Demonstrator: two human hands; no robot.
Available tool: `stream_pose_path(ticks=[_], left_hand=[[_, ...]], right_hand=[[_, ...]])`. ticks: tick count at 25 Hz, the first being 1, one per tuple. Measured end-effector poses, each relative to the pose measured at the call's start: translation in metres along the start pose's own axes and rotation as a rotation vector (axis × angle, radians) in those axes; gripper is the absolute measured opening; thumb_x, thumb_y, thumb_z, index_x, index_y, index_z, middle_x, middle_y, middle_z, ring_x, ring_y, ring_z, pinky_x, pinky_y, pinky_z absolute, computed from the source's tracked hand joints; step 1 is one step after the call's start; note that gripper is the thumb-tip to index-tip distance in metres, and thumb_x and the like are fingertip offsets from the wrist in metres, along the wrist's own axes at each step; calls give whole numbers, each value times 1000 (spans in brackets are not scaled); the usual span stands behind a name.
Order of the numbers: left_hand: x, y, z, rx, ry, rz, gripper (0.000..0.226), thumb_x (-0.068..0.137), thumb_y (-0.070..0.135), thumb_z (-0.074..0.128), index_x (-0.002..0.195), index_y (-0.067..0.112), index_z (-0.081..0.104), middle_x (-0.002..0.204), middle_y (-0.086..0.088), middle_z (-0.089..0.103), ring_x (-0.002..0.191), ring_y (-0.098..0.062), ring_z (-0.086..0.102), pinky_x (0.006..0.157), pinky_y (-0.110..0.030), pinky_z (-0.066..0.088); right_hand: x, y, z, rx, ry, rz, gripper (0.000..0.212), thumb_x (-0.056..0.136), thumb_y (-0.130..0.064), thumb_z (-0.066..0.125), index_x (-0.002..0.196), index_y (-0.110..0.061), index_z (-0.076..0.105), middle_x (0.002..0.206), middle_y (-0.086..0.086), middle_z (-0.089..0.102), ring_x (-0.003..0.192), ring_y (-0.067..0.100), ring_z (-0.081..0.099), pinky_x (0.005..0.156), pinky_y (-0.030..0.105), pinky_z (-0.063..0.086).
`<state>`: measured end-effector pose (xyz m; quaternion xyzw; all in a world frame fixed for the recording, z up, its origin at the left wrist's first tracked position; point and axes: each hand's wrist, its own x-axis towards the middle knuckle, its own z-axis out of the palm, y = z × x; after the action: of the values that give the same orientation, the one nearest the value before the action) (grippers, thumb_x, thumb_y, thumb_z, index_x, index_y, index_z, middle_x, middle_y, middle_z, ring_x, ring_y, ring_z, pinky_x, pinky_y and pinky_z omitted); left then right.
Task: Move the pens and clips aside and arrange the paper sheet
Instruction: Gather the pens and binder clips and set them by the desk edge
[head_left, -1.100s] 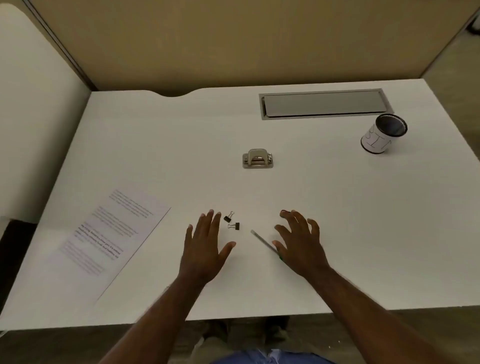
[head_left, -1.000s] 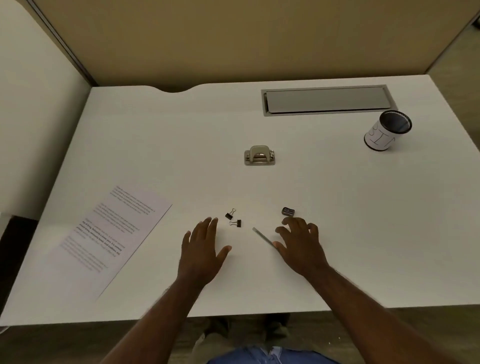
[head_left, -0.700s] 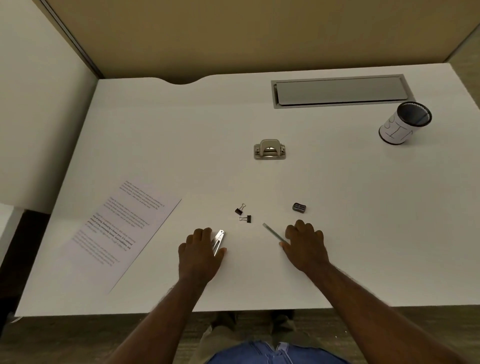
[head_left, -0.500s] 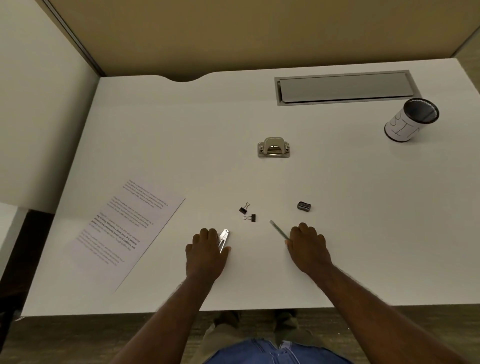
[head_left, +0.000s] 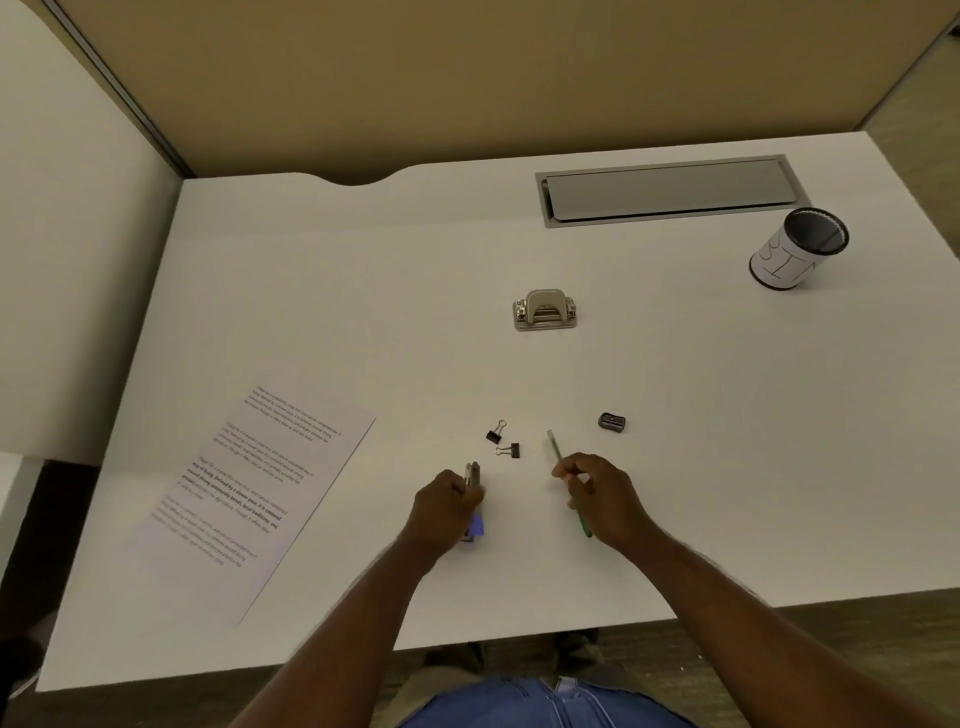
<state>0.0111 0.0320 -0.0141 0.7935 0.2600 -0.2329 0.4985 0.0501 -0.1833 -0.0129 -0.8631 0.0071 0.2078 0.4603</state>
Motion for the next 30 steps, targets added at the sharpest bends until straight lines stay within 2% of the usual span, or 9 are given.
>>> stream_pose_path(ticks=[2,4,7,10,13,16,20,23,30], left_hand=[[-3,16,-5,-294,-205,-33,24,83,25,56,61,16,51,60,-1,52,55,-16,50,66,-33,47],[-3,30,-10,-407,-367,-92,24,88,26,52,70,13,59,62,-3,55,51,-12,53,62,-29,51],[5,51,-13,-390,-542,-160,27,95,24,47,95,6,66,76,-7,62,60,-15,58,63,-28,53],[10,73,-5,-345,-688,-220,31,95,24,47,100,4,70,81,-8,67,65,-15,63,66,-30,55],[14,97,15,-296,-787,-247,33,93,24,47,105,2,68,83,-8,71,61,-14,64,64,-29,55],[15,130,44,-261,-778,-320,32,89,27,49,95,2,68,86,-16,71,61,-19,63,67,-32,55],[18,176,98,-266,-689,-311,60,85,61,53,100,5,69,88,-16,72,65,-19,66,69,-31,57],[23,205,143,-227,-574,-209,75,83,69,43,109,3,66,94,-15,71,76,-22,65,79,-35,56],[32,218,205,-66,-435,-10,45,88,55,50,107,19,66,111,-8,67,90,-22,64,82,-35,49]], right_hand=[[-3,-9,5,-110,23,-143,25,88,0,50,95,-20,65,99,-3,64,86,12,62,76,26,52],[-5,-21,8,-272,71,-313,27,87,-1,51,101,-20,65,104,-5,63,92,10,62,79,25,51],[-5,-41,-1,-460,97,-491,35,78,-1,56,109,-17,64,109,-2,62,90,16,63,78,26,51],[-10,-45,-22,-563,21,-568,46,66,-15,62,112,-18,60,114,-1,60,92,20,59,88,26,46],[-11,-31,-48,-626,-23,-632,39,71,-24,62,109,-18,60,111,0,60,94,17,57,92,24,42],[-6,0,-83,-453,-86,-499,31,80,-31,61,108,-17,64,105,-2,61,87,15,59,75,30,51],[-1,50,-138,-231,-51,-374,30,79,-39,69,93,-13,67,89,1,65,78,13,58,68,25,47],[3,93,-186,-93,101,-250,23,77,-29,75,86,-9,69,81,5,67,72,14,58,65,19,43],[26,187,-314,-162,641,154,26,82,-17,69,64,0,60,61,12,57,64,28,54,60,28,35]])
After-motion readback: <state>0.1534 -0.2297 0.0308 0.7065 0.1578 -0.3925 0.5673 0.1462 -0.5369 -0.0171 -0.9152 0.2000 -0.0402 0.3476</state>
